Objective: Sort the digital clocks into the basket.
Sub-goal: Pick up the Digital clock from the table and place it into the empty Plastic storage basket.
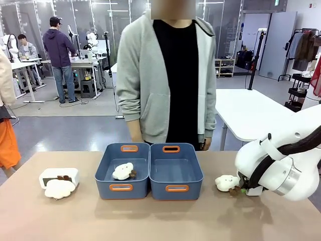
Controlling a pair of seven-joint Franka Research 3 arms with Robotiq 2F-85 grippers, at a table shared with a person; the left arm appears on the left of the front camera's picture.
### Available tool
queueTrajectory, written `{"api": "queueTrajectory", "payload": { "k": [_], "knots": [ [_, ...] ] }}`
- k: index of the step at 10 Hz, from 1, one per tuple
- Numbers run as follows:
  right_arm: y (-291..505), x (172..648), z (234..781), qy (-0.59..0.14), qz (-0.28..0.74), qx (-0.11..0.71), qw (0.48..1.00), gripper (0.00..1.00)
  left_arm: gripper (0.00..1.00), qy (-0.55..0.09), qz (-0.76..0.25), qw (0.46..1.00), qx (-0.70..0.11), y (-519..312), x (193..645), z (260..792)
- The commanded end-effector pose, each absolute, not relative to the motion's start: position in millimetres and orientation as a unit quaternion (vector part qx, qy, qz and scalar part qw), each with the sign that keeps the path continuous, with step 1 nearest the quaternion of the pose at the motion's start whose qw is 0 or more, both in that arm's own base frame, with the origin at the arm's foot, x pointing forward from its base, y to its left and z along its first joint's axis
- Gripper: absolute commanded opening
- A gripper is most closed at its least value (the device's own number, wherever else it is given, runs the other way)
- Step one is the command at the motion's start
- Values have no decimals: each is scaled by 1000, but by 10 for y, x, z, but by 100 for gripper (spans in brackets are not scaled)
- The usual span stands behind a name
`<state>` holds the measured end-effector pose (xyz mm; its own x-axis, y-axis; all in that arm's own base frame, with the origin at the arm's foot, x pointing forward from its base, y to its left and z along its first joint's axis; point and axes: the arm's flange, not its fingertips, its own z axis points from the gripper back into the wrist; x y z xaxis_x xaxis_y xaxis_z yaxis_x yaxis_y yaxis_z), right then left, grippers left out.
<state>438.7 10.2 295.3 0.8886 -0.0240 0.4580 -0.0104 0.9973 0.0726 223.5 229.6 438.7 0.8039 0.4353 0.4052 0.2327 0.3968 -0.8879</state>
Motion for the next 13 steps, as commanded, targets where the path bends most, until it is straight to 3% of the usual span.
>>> {"api": "queueTrajectory", "payload": {
  "k": [1, 2, 3, 4, 9, 13],
  "knots": [
    [80, 4347, 2968, -249, 1, 39, 968, 0, 100, -309, 62, 772, -551, 2308, 2230, 4402],
    [70, 4347, 2981, -251, 2, 36, 967, 13, 100, -309, 62, 772, -551, 2308, 2230, 4402],
    [72, 4341, 3009, -254, 2, 36, 966, 3, 100, -309, 62, 772, -551, 2308, 2230, 4402],
    [104, 4270, 3112, -261, 9, 30, 965, 0, 100, -309, 62, 772, -551, 2308, 2230, 4402],
    [645, 3335, 4302, -289, 162, 92, 939, 0, 100, -309, 62, 772, -551, 2308, 2230, 4402],
    [1414, 3357, 4244, -257, 258, 135, 921, 0, 100, -309, 62, 772, -551, 2308, 2230, 4402]
  ]
}}
